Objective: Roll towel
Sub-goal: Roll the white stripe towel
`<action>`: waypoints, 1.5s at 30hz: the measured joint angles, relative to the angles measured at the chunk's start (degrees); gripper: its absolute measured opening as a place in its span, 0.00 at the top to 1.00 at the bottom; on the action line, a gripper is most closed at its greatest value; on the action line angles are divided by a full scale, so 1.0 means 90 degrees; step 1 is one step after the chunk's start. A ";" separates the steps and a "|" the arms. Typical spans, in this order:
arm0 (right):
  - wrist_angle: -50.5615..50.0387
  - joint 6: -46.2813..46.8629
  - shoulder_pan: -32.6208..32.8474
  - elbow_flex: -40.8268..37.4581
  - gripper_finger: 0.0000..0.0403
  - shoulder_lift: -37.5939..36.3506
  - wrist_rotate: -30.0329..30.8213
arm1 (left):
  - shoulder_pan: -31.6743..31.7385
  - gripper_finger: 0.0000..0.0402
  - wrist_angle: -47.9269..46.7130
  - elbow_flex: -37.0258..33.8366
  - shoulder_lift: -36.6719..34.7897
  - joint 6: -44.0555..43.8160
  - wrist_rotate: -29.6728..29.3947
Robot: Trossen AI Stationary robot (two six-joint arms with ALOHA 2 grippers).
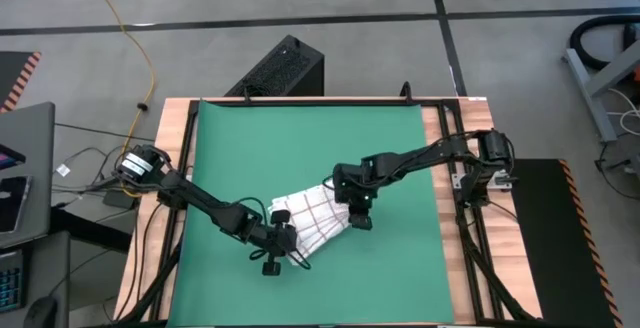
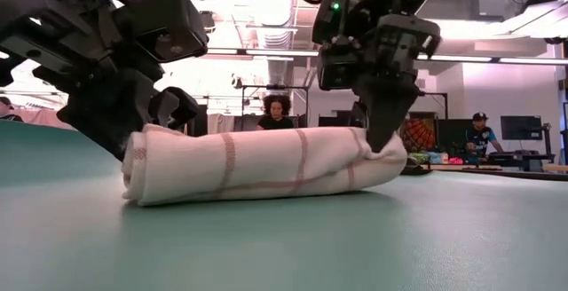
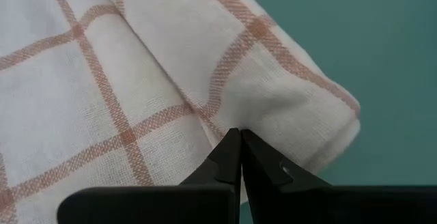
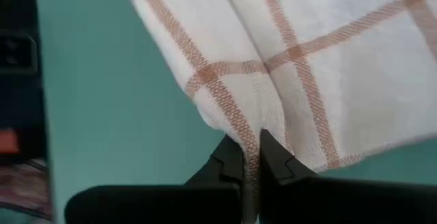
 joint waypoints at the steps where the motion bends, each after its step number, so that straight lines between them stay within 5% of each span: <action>1: 0.0004 0.0170 -0.0054 0.0000 0.95 0.0000 -0.0067 | 0.0002 1.00 0.0024 0.0002 0.0000 0.0012 0.0060; 18: 0.1316 0.2230 -0.0222 0.0041 0.95 0.0406 0.0034 | 0.0085 1.00 0.0476 0.0010 -0.0007 0.0077 0.0663; 33: 0.0730 0.3184 -0.0331 0.0437 0.95 0.0719 -0.0096 | 0.0100 1.00 0.0374 0.0005 -0.0251 -0.0777 0.0808; 45: 0.0650 0.3433 -0.0336 0.0435 0.95 0.0716 -0.0135 | -0.0466 1.00 -0.0127 0.0029 -0.1485 -0.1665 -0.1135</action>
